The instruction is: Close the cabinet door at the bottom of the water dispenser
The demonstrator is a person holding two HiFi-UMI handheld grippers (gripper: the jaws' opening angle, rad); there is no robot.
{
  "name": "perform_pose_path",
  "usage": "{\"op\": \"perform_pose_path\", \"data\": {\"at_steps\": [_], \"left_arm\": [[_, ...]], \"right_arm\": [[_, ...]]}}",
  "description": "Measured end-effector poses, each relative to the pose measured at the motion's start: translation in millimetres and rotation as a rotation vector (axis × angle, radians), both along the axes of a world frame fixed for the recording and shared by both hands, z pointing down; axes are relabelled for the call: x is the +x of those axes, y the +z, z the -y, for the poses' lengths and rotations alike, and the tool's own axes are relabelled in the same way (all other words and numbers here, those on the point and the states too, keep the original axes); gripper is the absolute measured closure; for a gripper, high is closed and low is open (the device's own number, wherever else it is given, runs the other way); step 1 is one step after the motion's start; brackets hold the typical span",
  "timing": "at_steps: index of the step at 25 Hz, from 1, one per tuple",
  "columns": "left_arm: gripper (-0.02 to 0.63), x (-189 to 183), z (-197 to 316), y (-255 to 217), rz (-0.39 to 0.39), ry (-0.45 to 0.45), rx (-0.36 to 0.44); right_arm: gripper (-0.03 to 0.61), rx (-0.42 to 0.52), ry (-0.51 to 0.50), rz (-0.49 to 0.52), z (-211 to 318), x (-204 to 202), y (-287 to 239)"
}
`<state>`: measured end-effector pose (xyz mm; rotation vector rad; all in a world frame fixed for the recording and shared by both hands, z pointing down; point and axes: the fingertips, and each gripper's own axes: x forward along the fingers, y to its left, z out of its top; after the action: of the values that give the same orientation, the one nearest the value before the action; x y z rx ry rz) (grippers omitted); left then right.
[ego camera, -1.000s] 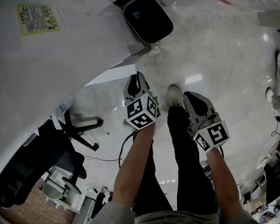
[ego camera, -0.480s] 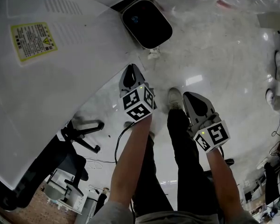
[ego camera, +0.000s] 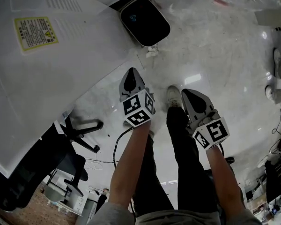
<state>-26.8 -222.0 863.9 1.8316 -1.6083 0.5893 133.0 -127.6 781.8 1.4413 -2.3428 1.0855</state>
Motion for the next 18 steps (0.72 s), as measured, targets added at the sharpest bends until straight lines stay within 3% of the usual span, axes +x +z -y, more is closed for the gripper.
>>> {"op": "perform_pose_path", "data": {"at_steps": [18], "left_arm": [[0.606, -31, -82, -150, -0.092, 0.150, 0.100]], "right_arm": [[0.569, 0.061, -0.015, 0.069, -37, -77, -95]]}}
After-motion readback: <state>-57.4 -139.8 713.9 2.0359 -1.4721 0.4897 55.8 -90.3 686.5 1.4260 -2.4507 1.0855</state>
